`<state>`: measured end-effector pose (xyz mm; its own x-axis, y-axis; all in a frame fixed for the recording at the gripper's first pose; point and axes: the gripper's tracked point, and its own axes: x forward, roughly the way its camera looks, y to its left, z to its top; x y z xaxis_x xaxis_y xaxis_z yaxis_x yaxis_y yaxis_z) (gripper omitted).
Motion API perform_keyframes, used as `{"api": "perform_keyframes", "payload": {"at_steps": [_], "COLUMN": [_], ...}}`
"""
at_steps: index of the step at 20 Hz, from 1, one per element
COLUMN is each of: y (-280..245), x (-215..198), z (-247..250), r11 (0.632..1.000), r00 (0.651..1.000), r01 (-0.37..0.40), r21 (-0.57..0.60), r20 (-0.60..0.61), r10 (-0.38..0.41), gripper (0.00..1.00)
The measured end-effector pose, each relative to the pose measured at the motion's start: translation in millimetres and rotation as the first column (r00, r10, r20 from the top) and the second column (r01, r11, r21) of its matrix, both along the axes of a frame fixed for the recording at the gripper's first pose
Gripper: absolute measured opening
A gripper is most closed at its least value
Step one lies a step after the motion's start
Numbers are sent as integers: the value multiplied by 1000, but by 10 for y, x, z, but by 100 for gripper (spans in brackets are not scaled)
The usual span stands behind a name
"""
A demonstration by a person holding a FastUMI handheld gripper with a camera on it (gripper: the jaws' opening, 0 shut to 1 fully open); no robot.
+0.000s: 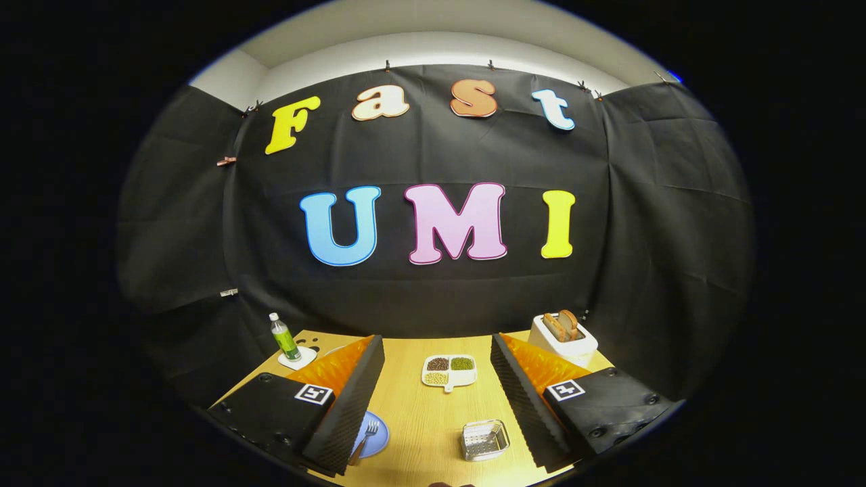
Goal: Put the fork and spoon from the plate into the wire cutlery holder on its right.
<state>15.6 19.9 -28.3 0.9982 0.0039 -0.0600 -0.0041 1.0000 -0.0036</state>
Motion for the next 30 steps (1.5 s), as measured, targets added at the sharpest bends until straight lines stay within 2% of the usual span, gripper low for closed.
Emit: {"api": "perform_keyframes", "payload": {"at_steps": [5, 8, 15, 19, 22, 26, 30], "y": [163, 307, 878, 1243, 1464, 1618, 1611], "x": [74, 144, 326, 371, 337, 245, 232], "z": [-111, -352, -1168, -1748, -2264, -2915, -3405], "r11": [1000, 998, 988, 975, 966, 955, 933], "r00": [999, 994, 941, 882, 819, 719, 640], "r01": [-30, -58, -156, -222, -257, -295, -353], "r21": [0, 0, 11, 11, 9, -7, -70], "r20": [-27, -95, -303, -424, -529, -661, -745], "r10": [30, 58, 153, 206, 222, 217, 186], "gripper": [98, 99, 99, 99, 99, 99, 100]}}
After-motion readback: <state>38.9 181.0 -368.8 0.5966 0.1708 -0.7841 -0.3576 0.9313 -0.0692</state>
